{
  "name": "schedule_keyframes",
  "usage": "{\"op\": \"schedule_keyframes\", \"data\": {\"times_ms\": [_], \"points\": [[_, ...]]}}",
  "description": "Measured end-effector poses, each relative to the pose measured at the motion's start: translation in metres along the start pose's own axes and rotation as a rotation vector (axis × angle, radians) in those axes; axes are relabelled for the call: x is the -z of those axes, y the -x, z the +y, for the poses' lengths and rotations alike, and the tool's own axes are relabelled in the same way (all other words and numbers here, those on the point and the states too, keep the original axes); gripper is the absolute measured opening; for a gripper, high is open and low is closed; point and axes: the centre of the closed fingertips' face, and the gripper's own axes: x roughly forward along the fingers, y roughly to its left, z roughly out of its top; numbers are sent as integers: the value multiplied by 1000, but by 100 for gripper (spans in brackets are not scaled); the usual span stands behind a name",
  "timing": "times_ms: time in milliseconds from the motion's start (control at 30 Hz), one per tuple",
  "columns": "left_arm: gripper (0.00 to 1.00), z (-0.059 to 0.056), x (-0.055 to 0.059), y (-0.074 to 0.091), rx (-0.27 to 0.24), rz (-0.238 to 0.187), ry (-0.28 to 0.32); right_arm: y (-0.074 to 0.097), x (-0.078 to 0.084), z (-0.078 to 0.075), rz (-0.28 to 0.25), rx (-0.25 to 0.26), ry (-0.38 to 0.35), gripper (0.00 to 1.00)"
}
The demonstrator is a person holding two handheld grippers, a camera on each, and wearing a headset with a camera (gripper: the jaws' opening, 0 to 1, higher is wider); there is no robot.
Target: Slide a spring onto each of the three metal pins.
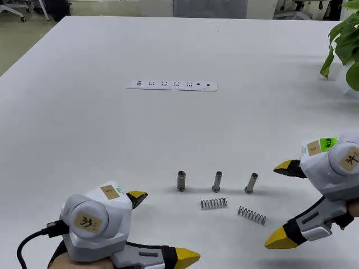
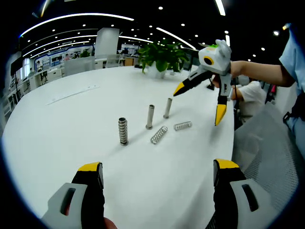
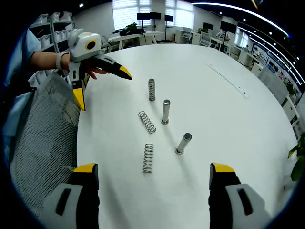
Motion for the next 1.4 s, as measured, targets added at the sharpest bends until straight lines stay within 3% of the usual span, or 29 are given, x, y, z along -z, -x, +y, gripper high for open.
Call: {"op": "schedule_keyframes", "data": {"times_ms": [500,733,900,967,1033,1167,1233,1300,1400], "points": [[100,4,-3,-5,16,17,-25,34,18,5,-86,113,-153,98],[100,6,-1,-5,19,33,-40,38,30,9,-105,135,-209,98],[100,4,-5,-7,23,36,-49,36,34,13,-100,121,-210,98],[97,3,-8,-8,30,28,-51,36,34,14,-101,119,-209,98],[93,1,-11,-11,32,25,-89,35,33,13,-108,116,-216,98],[87,-8,-18,-17,50,21,-115,33,31,18,-103,107,-204,98],[76,-14,-23,-20,74,6,-137,32,31,20,-100,105,-203,98],[67,-17,-26,-25,83,12,-147,32,32,20,-98,105,-204,98],[64,-20,-28,-34,97,38,-167,31,33,22,-98,103,-210,98]]}}
